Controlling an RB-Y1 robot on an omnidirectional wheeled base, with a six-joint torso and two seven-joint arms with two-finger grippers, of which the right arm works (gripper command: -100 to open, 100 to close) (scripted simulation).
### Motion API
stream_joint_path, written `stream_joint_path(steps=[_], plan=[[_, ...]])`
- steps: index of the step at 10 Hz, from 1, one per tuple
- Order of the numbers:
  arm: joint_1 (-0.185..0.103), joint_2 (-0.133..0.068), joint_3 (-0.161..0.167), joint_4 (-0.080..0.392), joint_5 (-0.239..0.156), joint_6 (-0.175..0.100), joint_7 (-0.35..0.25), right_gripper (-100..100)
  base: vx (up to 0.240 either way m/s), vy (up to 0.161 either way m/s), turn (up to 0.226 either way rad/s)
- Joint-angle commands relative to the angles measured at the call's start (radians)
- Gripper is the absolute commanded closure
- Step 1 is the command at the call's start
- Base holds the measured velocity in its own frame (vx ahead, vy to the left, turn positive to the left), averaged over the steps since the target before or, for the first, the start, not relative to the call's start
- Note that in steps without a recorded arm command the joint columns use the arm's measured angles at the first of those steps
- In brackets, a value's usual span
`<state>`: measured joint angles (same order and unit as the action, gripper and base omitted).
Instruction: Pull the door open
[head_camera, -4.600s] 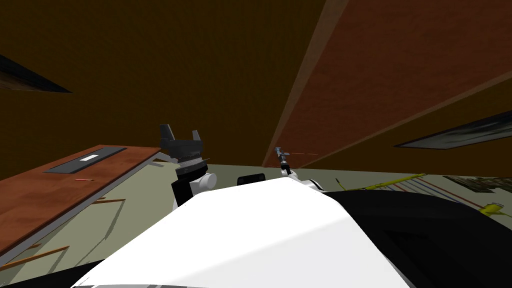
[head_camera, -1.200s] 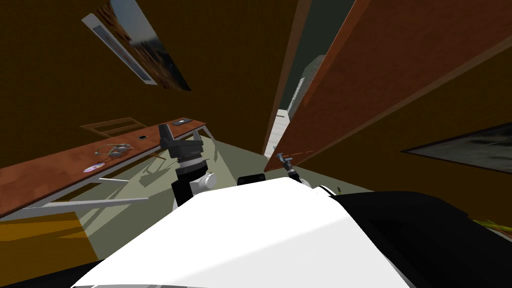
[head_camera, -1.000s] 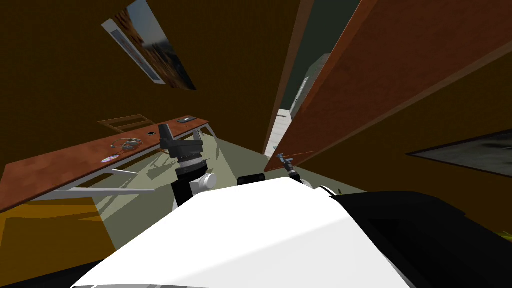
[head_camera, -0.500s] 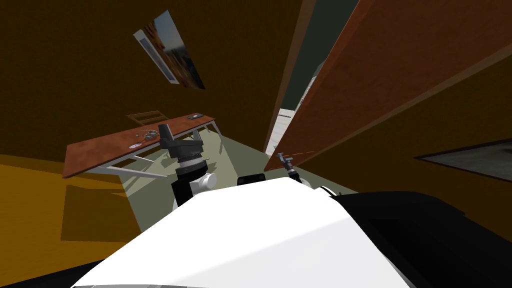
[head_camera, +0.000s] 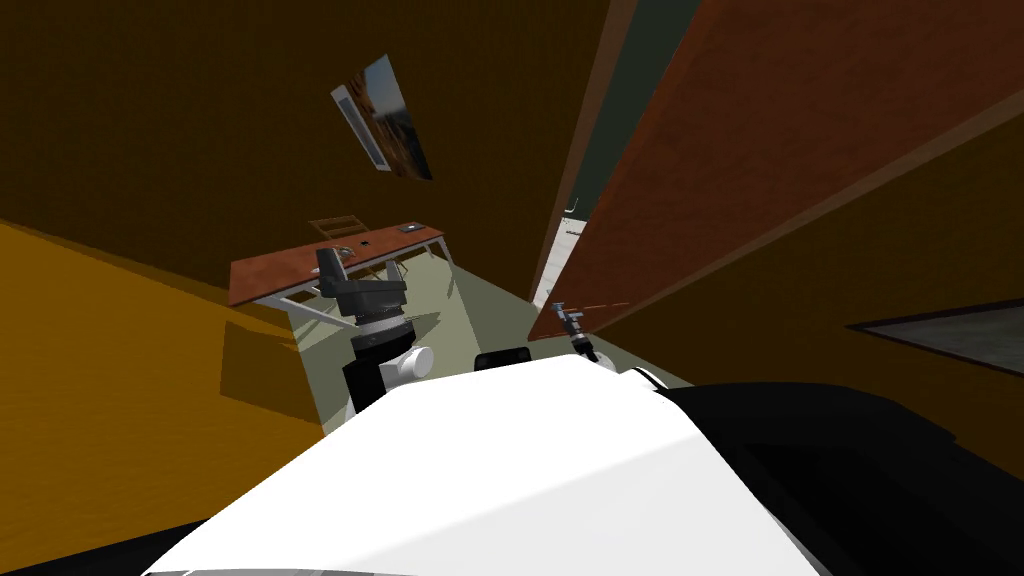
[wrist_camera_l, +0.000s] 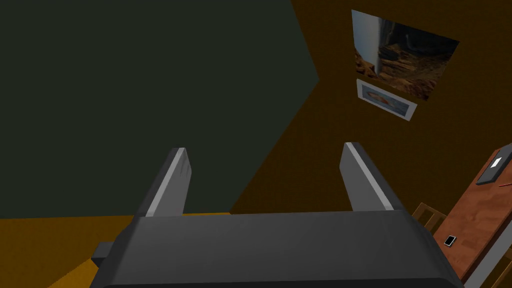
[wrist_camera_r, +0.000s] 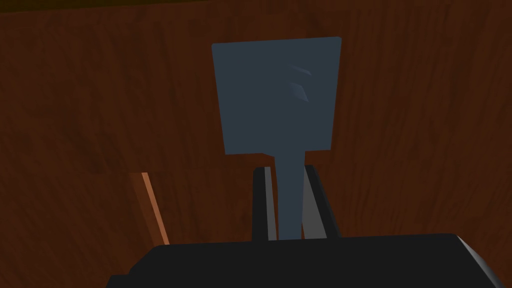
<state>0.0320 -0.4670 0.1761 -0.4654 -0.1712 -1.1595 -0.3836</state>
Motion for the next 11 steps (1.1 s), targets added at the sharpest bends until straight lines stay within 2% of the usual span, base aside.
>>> stream_joint_path(steps=[1,2,8,9,11], plan=[[-0.008,0.009,-0.007,-0.018,-0.005,0.031,0.014,100,-0.195,-0.094,0.206],[-0.008,0.009,-0.007,-0.018,-0.005,0.031,0.014,100,-0.123,-0.060,0.076],[-0.055,0.044,-0.034,-0.038,-0.022,0.116,0.057,100,-0.194,-0.080,0.178],[-0.055,0.044,-0.034,-0.038,-0.022,0.116,0.057,100,-0.140,-0.046,0.042],[-0.069,0.054,-0.043,-0.044,-0.027,0.142,0.070,100,-0.183,-0.073,0.138]])
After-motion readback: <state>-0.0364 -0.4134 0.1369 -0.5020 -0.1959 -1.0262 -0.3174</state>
